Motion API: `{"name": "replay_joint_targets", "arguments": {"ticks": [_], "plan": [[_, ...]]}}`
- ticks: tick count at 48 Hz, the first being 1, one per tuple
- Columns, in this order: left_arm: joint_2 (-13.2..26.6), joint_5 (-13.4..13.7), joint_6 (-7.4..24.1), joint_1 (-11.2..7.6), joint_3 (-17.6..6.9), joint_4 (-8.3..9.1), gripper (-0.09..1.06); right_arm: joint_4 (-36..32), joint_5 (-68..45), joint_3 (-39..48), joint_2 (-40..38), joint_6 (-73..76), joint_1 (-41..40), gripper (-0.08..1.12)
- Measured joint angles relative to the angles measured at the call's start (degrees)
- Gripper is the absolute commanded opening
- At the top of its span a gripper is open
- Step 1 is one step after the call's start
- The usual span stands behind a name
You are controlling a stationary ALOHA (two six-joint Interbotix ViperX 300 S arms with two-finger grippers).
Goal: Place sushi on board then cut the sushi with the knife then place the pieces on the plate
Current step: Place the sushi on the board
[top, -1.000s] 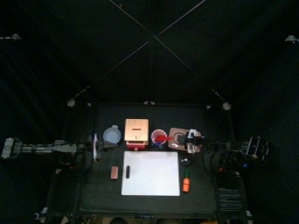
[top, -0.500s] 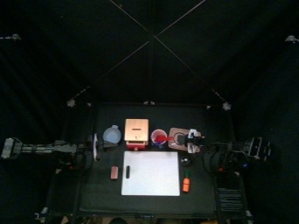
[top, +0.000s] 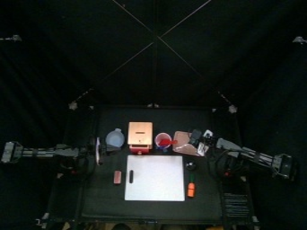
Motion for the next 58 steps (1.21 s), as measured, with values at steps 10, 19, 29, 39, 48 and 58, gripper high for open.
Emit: {"name": "replay_joint_targets", "arguments": {"ticks": [10,19,29,39,48,58], "plan": [[0.0,0.0,0.3,0.26,-0.1,0.0,0.01,13.5,10.0,-2.2,-0.5,14.1,0.8,0.63],[0.0,0.0,0.0,1.67,0.0,-0.7,0.01,14.9,7.9,-3.1,1.4,31.2,9.6,0.63],[0.0,0.0,0.0,3.43,-0.1,-2.46,0.01,10.6,3.8,-7.6,8.0,52.0,21.0,0.63],[-0.1,0.0,0.0,5.89,-0.1,-3.96,0.01,3.4,2.5,-11.7,15.9,71.8,30.3,0.63],[0.3,-0.3,0.0,8.26,0.9,-7.91,0.01,-2.7,1.0,-15.0,23.5,88.3,34.8,0.63],[1.6,-2.4,0.0,11.78,2.6,-10.02,0.01,-8.7,-0.7,-22.5,32.5,99.1,38.1,0.64]]}}
